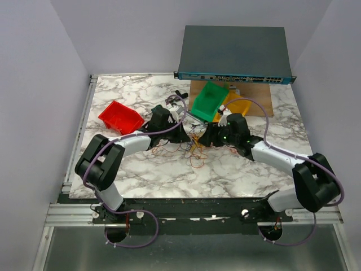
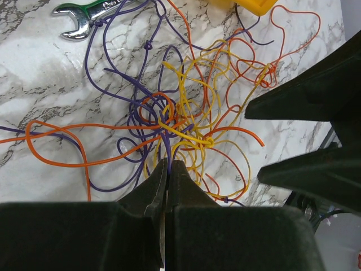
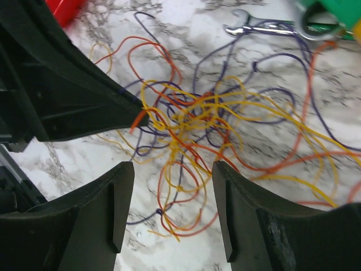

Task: Untangle the cables
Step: Untie the cable.

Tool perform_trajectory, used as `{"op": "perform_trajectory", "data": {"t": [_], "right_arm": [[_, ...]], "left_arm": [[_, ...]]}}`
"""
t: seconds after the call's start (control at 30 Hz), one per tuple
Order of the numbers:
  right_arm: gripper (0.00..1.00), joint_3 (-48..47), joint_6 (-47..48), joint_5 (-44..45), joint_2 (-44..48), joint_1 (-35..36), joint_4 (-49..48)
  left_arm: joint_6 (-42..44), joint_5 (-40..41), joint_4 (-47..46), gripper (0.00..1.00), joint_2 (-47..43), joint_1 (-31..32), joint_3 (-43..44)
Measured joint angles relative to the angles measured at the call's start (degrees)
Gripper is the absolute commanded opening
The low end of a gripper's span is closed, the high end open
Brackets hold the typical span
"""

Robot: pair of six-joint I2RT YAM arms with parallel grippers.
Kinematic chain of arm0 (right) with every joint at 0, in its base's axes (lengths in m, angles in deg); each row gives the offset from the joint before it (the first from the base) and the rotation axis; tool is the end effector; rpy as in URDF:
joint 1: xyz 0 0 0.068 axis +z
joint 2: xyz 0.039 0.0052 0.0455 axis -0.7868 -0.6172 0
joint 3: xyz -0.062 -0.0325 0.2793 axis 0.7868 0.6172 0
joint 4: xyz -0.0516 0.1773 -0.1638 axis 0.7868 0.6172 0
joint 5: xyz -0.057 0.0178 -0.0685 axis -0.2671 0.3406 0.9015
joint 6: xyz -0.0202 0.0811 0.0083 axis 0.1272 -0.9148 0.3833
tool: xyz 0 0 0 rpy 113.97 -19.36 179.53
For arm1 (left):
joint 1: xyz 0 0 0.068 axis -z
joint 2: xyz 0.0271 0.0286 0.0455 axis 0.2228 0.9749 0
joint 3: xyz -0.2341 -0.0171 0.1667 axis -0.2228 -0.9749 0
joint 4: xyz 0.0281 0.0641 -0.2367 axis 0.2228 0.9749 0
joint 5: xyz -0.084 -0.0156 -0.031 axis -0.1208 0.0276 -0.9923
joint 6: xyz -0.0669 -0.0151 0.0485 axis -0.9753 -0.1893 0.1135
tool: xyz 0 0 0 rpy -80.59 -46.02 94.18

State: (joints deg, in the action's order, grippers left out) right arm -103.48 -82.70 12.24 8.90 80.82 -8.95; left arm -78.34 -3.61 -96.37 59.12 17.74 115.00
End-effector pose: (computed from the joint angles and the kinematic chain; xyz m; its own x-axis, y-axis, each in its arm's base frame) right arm 0.2552 0.1634 0.2124 -0.7208 0.0897 -0.6873 -0.3818 0.7762 0.5017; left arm 0.2974 -0.2153 0.1901 -0.8278 -0.0553 -0.5582 0.3995 0.6404 -0.6559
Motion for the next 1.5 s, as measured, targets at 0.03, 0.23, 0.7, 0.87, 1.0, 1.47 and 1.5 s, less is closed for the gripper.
{"op": "perform_trajectory", "data": {"t": [0.03, 0.23, 0.7, 0.87, 1.0, 1.47, 1.5], "right_arm": [[0.64, -0.44, 0.13, -0.63, -1.36, 0.68, -1.31], [0.63, -3.78, 0.85, -1.90, -9.51, 3.21, -7.39], [0.01, 0.55, -1.36, 8.59, -5.92, 3.93, -12.57], [0.01, 1.40, -5.18, 24.11, 7.48, 4.24, -5.31], [0.01, -0.87, -8.35, 37.51, 17.22, 4.24, 6.12], [0.01, -15.04, -15.32, 75.89, 34.07, 4.11, 35.10], [0.01, -16.20, -14.75, 76.98, 34.12, 4.11, 35.87]], "left_arm": [[0.11, -0.28, -0.11, 0.00, 0.22, -0.02, 0.00], [0.55, -1.51, -0.24, 0.00, 1.40, 0.00, 0.11], [1.66, -1.70, 0.70, 0.00, 2.36, 0.00, 1.09], [1.90, -0.59, 0.79, 0.00, 0.76, -0.07, 0.31], [1.95, 0.83, 1.07, 0.00, -2.45, -0.52, -1.44], [-3.74, 11.15, -1.79, 0.00, -23.08, -4.42, -15.80], [-3.74, 12.44, -1.09, 0.00, -24.00, -4.52, -15.78]]}}
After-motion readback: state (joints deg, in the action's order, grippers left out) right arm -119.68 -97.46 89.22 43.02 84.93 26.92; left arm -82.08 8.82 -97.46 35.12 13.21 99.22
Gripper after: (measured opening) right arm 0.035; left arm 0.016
